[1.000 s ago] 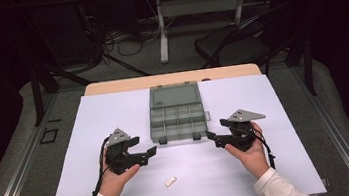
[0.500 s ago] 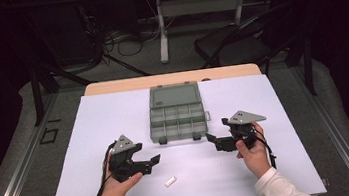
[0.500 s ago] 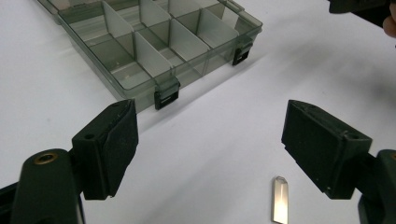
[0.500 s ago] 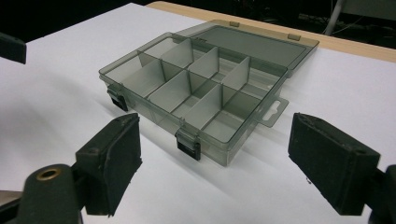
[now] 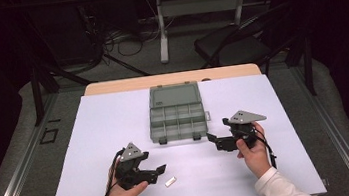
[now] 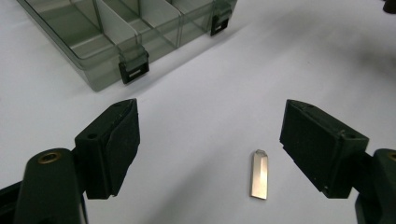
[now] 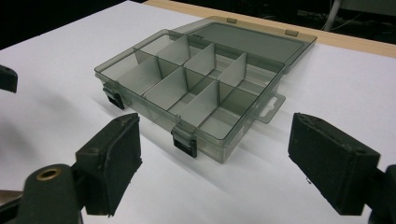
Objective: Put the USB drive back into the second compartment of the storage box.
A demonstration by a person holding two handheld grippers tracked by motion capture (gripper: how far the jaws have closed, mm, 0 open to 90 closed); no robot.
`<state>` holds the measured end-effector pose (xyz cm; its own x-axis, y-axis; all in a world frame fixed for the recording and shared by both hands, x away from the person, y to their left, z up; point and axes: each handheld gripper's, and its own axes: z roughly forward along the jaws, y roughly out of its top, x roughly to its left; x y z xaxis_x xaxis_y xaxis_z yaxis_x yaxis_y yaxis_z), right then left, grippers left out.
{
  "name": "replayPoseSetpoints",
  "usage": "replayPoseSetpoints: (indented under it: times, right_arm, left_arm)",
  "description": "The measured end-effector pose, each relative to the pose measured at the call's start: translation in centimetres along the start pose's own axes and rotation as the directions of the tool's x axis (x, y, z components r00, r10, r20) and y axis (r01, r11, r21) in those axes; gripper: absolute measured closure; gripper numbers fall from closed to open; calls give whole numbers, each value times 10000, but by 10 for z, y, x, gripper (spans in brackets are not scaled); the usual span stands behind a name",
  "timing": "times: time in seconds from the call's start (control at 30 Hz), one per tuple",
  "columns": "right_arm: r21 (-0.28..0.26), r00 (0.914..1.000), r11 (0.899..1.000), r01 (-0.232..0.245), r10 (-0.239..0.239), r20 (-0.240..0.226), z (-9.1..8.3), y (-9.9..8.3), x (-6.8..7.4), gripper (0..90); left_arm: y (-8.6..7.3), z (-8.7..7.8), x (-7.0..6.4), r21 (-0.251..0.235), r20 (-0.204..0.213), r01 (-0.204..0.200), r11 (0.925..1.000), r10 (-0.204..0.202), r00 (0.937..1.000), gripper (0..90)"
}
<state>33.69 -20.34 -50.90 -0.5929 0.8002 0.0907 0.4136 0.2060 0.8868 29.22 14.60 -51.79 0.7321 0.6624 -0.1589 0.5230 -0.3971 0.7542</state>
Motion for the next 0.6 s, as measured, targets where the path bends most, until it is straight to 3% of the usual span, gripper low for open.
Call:
replayPoseSetpoints:
  times: [0.17,0.3,0.6]
  right_arm:
    - [63,10000,10000,29,-28,-27,1,0,0,167]
    - [52,10000,10000,21,-21,-20,0,-1,1,167]
    - [77,10000,10000,49,-49,-27,0,-2,1,167]
  left_arm:
    - [-4,2,-7,-15,122,-73,10000,73,9999,200]
    - [-6,4,-14,49,37,-417,9991,416,9991,202]
    - [-10,4,-21,109,187,-650,9978,648,9977,344]
